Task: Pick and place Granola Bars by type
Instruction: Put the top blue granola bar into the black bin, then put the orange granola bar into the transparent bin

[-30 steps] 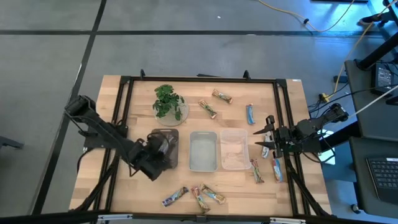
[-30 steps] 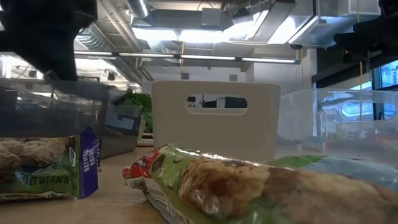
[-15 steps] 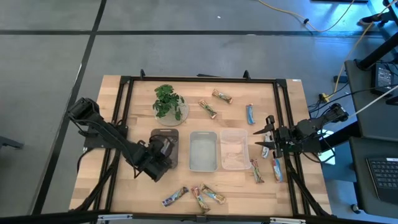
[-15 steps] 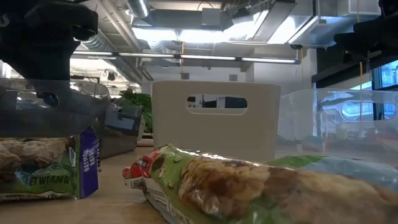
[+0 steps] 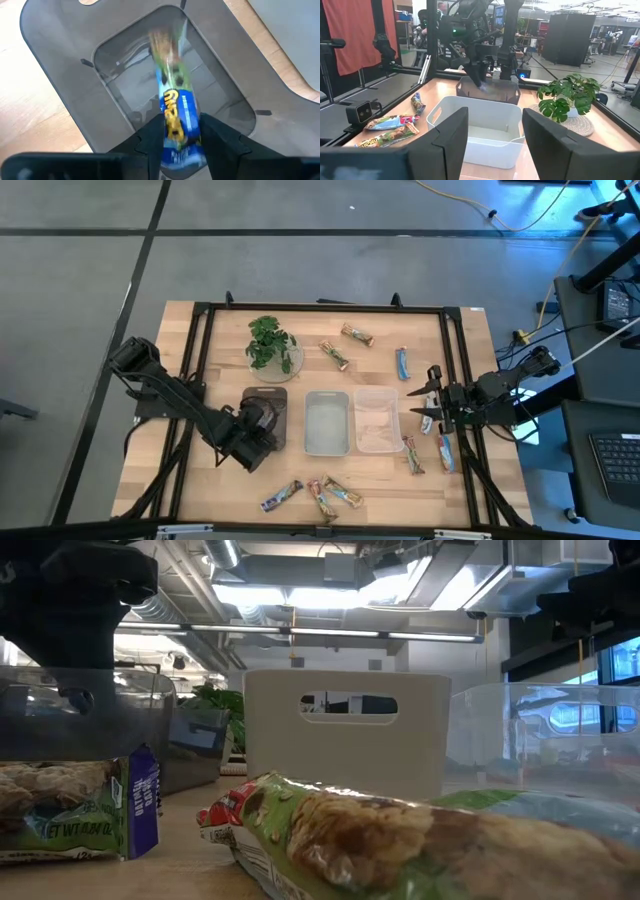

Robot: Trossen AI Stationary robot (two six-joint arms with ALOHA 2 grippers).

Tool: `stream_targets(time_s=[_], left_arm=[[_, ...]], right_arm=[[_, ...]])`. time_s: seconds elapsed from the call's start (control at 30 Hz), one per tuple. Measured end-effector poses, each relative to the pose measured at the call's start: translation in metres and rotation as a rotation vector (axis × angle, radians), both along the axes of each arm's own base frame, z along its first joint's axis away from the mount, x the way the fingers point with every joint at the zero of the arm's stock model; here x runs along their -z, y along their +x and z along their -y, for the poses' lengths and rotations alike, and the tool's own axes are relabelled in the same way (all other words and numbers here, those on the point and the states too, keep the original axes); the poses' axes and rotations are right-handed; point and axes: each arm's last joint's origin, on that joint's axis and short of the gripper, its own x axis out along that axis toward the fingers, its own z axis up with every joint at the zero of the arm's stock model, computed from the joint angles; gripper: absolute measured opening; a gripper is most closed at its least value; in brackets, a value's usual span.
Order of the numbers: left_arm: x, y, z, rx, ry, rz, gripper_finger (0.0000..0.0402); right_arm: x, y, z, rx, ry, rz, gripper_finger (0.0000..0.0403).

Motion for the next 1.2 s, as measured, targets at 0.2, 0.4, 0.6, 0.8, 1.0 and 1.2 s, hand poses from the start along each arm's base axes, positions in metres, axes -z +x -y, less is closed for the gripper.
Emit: stream_targets(time_s=[0.2, 0.4, 0.6, 0.8, 1.0, 1.2], left_arm=[[0.0, 0.0, 0.0, 0.006, 0.001, -0.002, 0.0151], [-0.014, -0.002, -0.001, 0.023, -0.051, 0.018, 0.0168], [-0.044, -0.004, -0.012, 0.172, 0.093, 0.131, 0.0169], [-0.062, -0.013, -0.024, 0.511, 0.333, 0.045, 0.0169], [-0.069, -0.012, -0.033, 0.464, 0.445, 0.076, 0.0169], [-0.084, -0.017, -0.06, 0.347, 0.487, 0.104, 0.0168]], right_arm=[[0.0, 0.0, 0.0, 0.0, 0.0, 0.0, 0.0191], [-0.002, 0.0, 0.0, 0.0, 0.01, 0.018, 0.0191], [-0.004, 0.0, 0.0, 0.0, 0.019, 0.037, 0.0191], [-0.003, 0.0, 0.001, 0.014, 0.045, 0.026, 0.0191], [-0.007, -0.001, 0.008, 0.232, 0.318, -0.003, 0.0191], [-0.033, -0.004, 0.011, 0.302, 0.411, -0.078, 0.0191]])
